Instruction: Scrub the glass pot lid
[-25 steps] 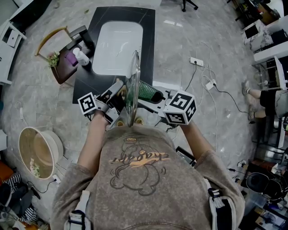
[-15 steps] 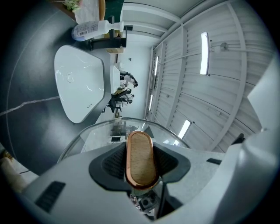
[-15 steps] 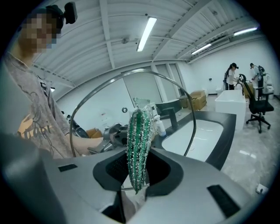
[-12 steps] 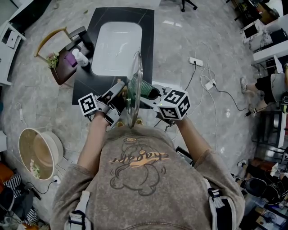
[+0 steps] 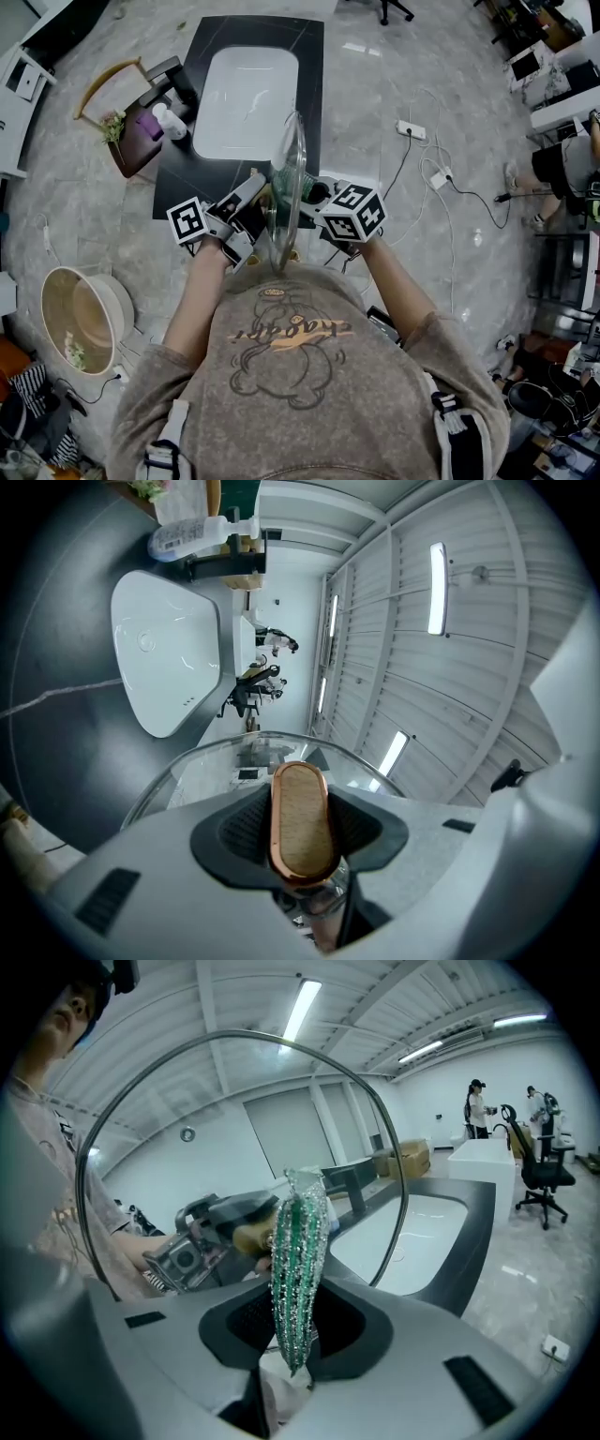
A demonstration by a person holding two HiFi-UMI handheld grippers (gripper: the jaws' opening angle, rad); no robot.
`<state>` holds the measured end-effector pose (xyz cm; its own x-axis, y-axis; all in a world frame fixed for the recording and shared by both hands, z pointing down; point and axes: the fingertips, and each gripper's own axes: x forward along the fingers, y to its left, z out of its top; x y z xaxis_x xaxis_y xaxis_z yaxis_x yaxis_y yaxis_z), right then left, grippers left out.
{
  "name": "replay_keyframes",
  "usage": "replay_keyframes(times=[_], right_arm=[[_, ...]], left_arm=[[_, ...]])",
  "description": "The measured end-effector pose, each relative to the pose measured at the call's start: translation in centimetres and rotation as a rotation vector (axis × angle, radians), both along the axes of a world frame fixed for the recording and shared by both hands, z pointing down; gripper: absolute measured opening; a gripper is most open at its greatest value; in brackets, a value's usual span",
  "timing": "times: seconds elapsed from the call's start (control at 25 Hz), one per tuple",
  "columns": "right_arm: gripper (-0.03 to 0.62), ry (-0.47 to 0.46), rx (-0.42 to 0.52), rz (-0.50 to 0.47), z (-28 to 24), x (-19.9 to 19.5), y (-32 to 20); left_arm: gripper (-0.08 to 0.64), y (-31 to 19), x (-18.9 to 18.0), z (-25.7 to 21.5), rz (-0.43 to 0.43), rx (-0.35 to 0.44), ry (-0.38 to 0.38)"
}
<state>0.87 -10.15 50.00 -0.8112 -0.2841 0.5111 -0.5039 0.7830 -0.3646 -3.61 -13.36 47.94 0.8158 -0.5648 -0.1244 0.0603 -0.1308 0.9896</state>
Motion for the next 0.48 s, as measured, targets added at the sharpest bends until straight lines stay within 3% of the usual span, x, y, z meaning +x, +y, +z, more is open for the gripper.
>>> replay_keyframes(times=[0.48], right_arm=[[0.094,0.034,-0.064,0.025,4.1,0.2,-0.4]], left_arm=[[0.172,0.0,-0.2,-0.7,0.002,0.011,0.027]])
